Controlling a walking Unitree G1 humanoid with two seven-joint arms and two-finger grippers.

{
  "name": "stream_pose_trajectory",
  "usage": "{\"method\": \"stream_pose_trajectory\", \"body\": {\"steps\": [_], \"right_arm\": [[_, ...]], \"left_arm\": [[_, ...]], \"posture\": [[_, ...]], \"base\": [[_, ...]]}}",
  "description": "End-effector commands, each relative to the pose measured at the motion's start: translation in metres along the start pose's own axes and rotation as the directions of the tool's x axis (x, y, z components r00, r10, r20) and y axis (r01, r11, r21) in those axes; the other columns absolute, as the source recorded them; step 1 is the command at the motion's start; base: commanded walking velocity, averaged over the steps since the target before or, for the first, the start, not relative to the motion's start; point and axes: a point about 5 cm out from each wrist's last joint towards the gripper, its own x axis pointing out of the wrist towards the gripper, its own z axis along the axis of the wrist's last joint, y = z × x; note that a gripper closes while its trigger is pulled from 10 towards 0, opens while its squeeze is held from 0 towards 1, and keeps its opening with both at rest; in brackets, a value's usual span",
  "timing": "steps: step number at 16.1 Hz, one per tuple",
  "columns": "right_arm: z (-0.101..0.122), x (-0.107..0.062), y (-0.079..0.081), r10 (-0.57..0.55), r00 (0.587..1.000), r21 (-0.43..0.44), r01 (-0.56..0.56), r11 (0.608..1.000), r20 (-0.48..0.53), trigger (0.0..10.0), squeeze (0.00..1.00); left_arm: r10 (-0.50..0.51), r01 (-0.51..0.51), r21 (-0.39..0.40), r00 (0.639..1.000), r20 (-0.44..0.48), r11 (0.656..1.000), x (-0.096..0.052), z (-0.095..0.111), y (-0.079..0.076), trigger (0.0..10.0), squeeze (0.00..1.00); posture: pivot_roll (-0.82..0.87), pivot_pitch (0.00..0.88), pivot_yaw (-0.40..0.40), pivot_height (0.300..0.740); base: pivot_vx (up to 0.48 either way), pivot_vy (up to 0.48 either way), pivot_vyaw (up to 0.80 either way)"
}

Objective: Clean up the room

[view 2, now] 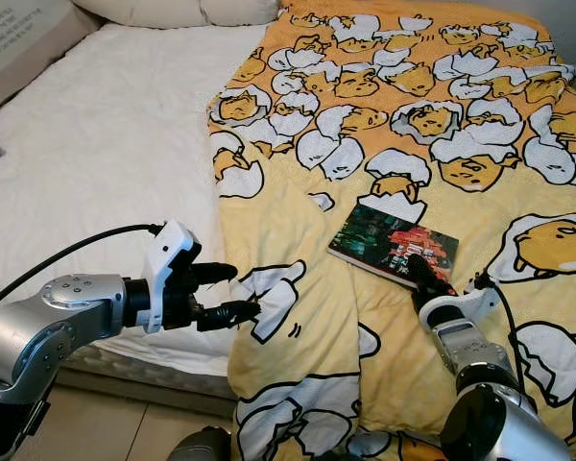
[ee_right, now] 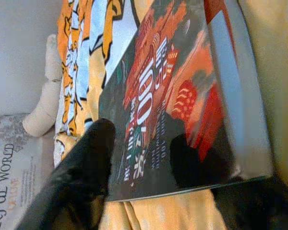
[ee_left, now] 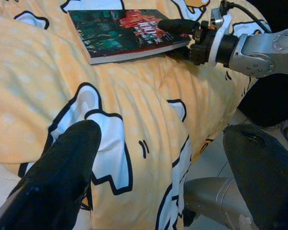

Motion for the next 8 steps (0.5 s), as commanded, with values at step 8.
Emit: {"method": "stream_pose_trajectory", "body": {"steps": [8], "right_arm": [[0.0028, 0.0052, 0.0085, 0.020, 0.998, 0.037, -0.022, 0.999, 0.053, 0.0, 0.00]], "left_arm": [[0.016, -0.016, -0.010, 0.999, 0.032, 1.000, -0.0016, 0.0060, 0.0017, 10.0, 0.00]], "posture": [[0.10, 0.079, 0.086, 0.740]], "base": [[0.000, 0.000, 0.00]]}}
